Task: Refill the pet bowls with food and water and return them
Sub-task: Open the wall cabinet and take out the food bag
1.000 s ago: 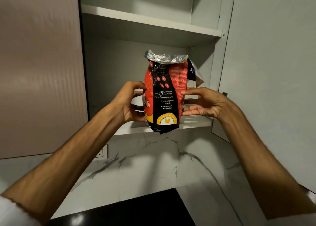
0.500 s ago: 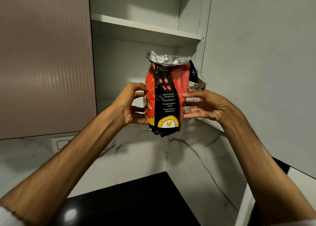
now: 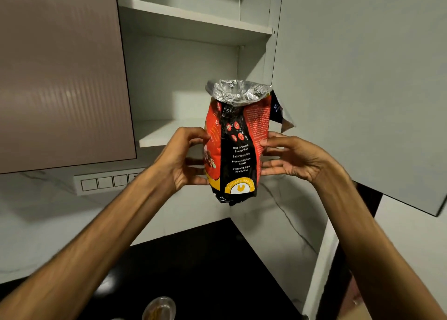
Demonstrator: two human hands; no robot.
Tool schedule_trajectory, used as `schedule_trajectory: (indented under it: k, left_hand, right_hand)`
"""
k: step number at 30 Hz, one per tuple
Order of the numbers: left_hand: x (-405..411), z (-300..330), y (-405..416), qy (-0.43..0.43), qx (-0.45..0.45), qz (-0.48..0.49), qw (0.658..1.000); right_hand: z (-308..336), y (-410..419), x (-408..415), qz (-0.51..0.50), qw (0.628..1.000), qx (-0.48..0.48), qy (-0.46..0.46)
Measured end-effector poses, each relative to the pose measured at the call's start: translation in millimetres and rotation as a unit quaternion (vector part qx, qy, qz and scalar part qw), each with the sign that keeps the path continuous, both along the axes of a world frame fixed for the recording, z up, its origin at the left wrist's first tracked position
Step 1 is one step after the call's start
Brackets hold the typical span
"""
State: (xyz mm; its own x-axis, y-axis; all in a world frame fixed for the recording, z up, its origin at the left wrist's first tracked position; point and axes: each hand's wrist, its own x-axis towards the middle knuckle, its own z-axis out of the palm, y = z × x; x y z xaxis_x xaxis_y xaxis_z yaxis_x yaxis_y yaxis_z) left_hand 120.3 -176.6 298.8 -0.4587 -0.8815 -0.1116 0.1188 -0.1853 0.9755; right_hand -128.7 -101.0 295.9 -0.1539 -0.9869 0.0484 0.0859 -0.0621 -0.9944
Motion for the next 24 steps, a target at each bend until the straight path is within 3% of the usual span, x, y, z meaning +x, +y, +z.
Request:
schedule_trajectory:
  k: [24]
  left_hand:
    - [3.3,-160.4,-9.1,0.002,0.152,0.034,0.988]
  right_hand:
    - [-169.1,-11.8,7.8,0.012,0.994,0.110,-0.023]
